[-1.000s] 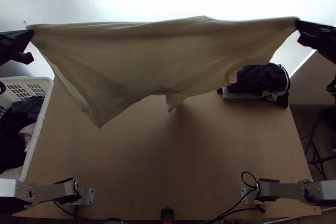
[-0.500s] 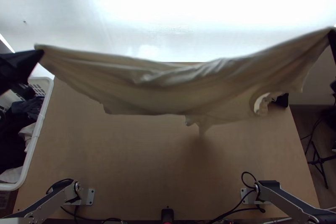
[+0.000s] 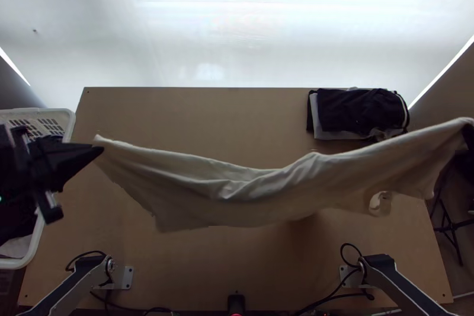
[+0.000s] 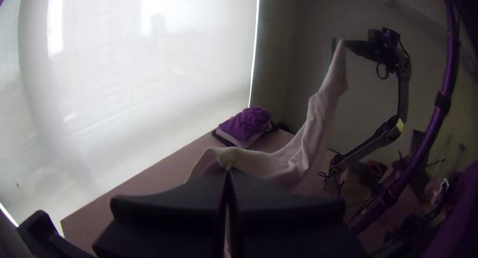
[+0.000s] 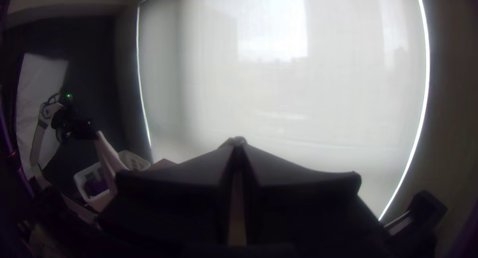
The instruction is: Fold the t-shirt
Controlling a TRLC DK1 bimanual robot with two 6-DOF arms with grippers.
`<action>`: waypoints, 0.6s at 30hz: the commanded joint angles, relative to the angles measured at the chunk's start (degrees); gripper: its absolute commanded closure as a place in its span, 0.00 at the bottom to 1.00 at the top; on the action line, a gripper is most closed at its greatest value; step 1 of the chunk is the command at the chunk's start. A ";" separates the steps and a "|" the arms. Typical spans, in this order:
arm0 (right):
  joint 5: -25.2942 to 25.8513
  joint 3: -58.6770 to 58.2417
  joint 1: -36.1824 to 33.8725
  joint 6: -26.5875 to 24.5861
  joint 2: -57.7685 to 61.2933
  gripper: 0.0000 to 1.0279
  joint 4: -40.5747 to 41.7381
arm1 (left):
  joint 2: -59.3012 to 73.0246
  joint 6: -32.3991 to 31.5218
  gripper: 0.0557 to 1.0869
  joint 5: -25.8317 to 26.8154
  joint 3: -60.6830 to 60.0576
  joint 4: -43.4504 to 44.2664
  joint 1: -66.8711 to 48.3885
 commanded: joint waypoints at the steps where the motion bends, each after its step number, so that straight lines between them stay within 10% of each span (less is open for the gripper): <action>1: 0.14 -1.98 -3.49 -2.79 -5.53 0.97 3.15 | -4.09 -0.24 0.96 0.37 5.08 3.57 1.44; 18: 0.06 2.68 -1.91 4.33 -10.02 0.97 -6.25 | -9.72 -7.45 0.97 -0.68 12.99 -8.03 -2.08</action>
